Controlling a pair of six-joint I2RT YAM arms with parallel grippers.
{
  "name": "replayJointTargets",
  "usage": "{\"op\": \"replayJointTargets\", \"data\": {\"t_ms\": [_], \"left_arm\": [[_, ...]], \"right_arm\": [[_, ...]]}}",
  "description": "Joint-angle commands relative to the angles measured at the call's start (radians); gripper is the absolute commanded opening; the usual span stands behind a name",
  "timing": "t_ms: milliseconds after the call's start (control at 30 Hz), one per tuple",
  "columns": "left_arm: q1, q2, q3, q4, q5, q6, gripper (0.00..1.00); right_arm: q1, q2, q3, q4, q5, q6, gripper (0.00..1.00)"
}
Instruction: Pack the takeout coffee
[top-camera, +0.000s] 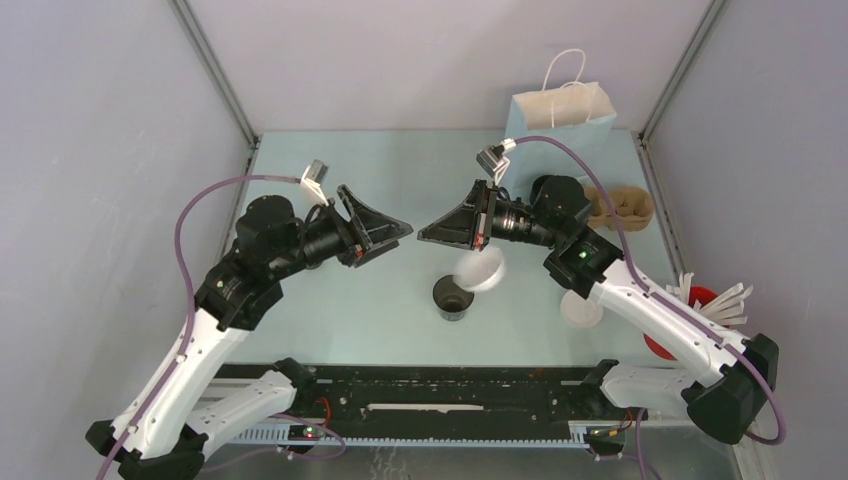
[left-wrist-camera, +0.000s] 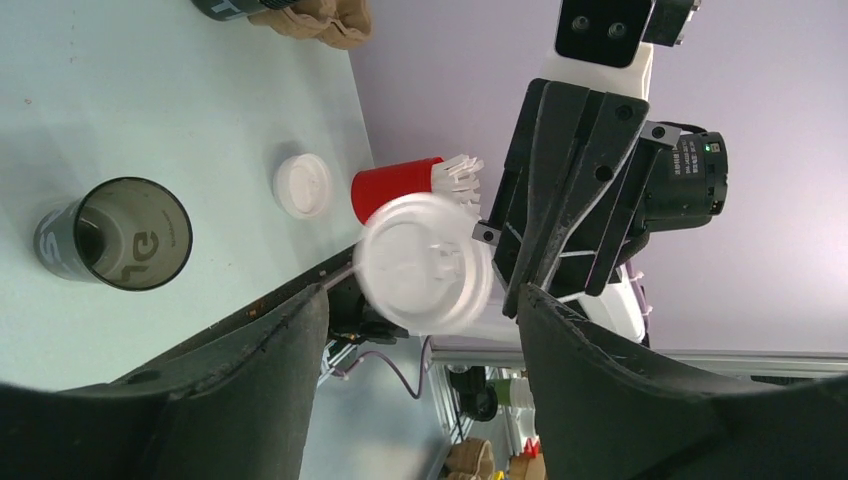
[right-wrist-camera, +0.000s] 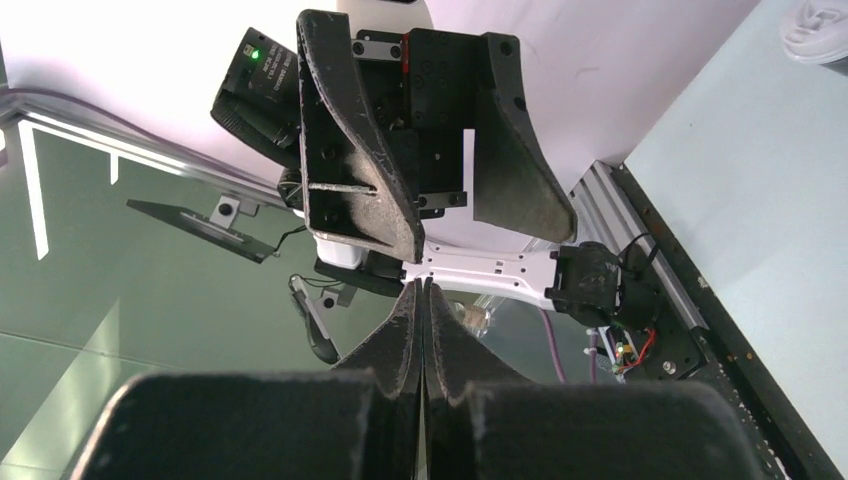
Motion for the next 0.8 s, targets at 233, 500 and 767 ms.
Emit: {"op": "replayJointTargets", "data": {"t_ms": [233, 500, 767], "left_arm": [[-0.017, -0.022, 0.007, 0.015, -0.036, 0.011, 0.8], [-0.017, -0.041, -0.085, -0.069, -0.072, 0.072, 0.9], [-0.015, 0.006, -0.029, -0.12, -0.082, 0.18, 0.95]], "right_arm": [[-0.044, -0.049, 0.044, -0.112, 0.032, -0.073, 0.0], [-0.336, -0.17, 0.043, -1.082, 0.358, -0.432, 0.11], [-0.464, -0.233, -0.06, -1.272, 0.512, -0.45, 0.53]]}}
